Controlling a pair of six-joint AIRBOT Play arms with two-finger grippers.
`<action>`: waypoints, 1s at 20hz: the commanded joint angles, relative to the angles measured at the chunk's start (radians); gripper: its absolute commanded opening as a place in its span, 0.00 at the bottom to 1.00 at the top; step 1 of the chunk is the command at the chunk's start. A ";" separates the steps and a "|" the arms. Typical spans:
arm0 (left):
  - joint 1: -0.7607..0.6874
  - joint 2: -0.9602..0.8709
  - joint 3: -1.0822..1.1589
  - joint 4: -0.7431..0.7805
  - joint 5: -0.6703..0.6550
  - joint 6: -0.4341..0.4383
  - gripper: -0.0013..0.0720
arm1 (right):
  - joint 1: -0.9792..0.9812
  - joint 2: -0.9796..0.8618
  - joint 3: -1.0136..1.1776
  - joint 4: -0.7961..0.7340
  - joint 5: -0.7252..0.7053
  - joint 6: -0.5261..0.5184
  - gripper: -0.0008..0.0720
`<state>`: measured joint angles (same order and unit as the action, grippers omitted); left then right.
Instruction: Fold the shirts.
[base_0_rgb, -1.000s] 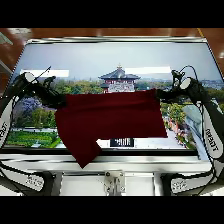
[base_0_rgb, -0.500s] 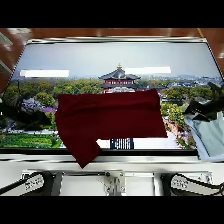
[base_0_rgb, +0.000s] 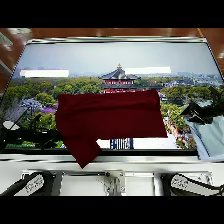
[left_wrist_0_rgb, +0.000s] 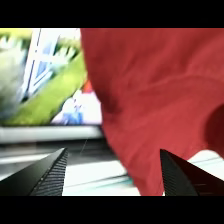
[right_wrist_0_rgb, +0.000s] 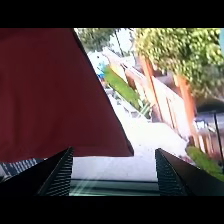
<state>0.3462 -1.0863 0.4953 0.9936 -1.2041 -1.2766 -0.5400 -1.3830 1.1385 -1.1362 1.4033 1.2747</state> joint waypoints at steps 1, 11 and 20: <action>-0.064 -0.043 -0.029 -0.072 0.111 0.005 0.96 | 0.034 0.001 -0.003 -0.007 -0.039 0.000 0.90; -0.177 -0.137 -0.028 -0.116 0.142 0.016 0.07 | 0.045 -0.051 -0.016 -0.078 0.008 0.014 0.91; -0.176 -0.104 -0.023 -0.115 0.062 0.061 0.07 | 0.045 -0.146 -0.153 0.015 0.005 -0.013 0.95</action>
<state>0.1699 -1.2015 0.4709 0.8791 -1.1286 -1.2243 -0.4946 -1.5173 1.0286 -1.1637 1.4509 1.2671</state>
